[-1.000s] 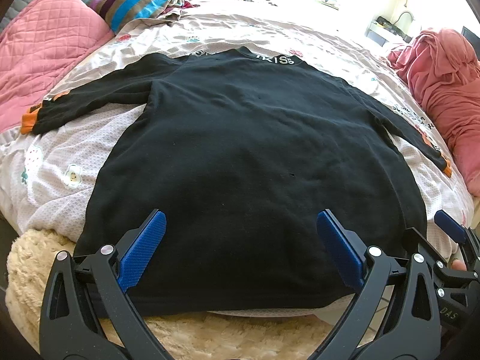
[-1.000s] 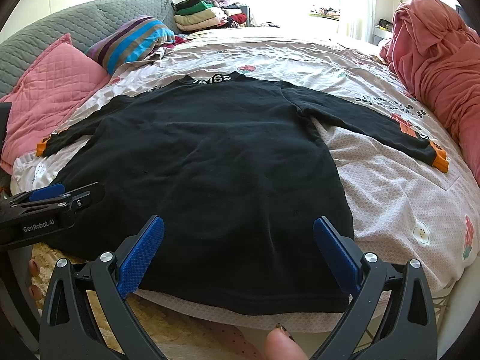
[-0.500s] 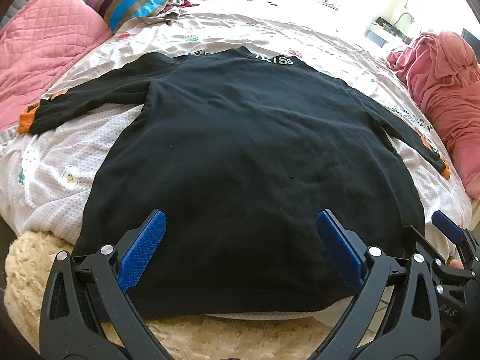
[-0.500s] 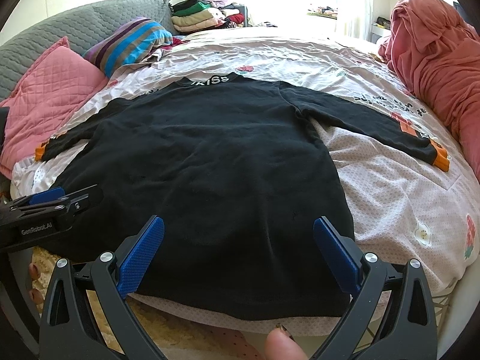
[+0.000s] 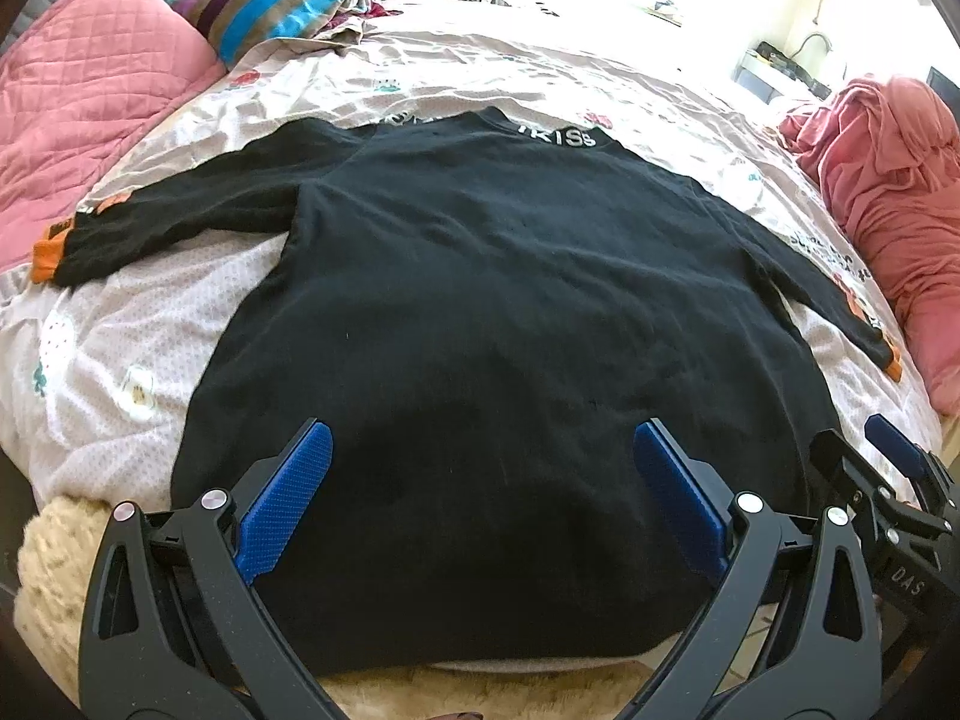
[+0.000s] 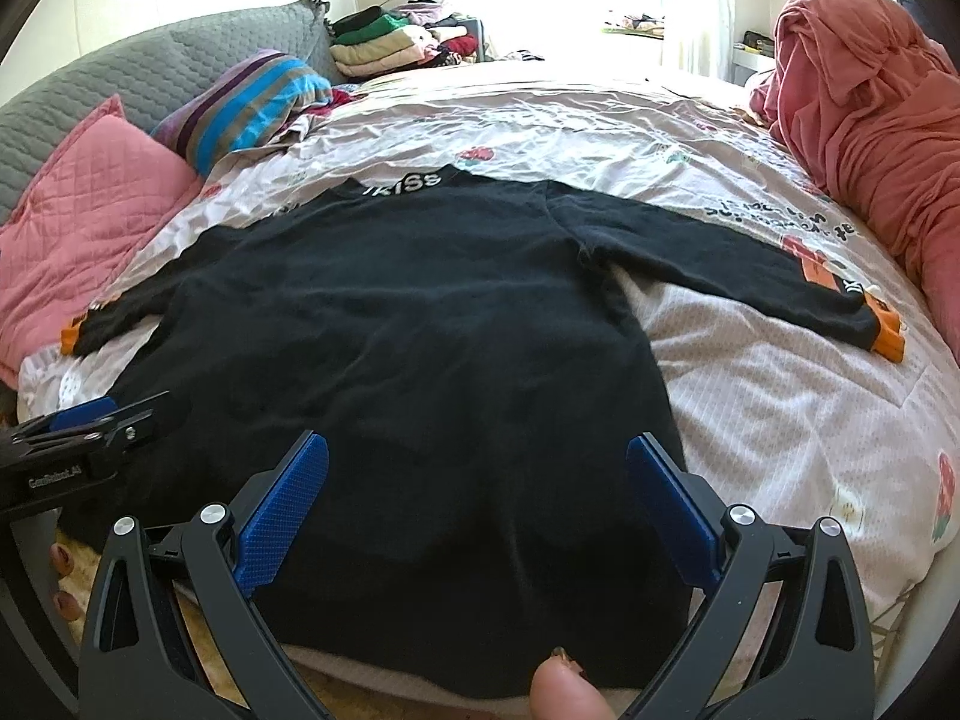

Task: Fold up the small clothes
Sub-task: 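Grasp the orange cuff of a black sleeve with the right tool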

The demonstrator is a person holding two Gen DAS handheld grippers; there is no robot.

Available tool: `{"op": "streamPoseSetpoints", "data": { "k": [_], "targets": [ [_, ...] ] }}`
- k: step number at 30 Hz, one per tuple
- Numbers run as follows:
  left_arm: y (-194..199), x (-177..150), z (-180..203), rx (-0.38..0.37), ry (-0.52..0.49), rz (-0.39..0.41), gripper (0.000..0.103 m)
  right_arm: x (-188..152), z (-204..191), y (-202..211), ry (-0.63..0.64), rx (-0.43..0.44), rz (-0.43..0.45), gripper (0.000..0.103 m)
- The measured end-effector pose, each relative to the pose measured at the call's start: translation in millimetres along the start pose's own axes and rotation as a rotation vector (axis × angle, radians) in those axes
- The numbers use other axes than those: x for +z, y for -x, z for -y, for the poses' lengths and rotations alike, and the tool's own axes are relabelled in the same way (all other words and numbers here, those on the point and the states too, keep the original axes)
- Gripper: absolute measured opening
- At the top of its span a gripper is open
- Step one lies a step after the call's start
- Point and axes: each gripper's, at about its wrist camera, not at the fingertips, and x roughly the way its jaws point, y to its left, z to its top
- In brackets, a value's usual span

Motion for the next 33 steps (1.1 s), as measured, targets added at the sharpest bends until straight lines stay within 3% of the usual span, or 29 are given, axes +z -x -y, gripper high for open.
{"op": "streamPoseSetpoints", "data": {
  "k": [20,33],
  "targets": [
    [-17.5,66.1,15.6,-0.026,-0.015,0.034,0.095,56.0,26.2,-25.3,-0.061,-0.006,0.033,0.099],
    [-43.7,97.7,20.0,-0.063,-0.006,0.013,0.095,87.4,63.4,-47.9,-0.145,-0.079,0.058,0.099]
  ]
}}
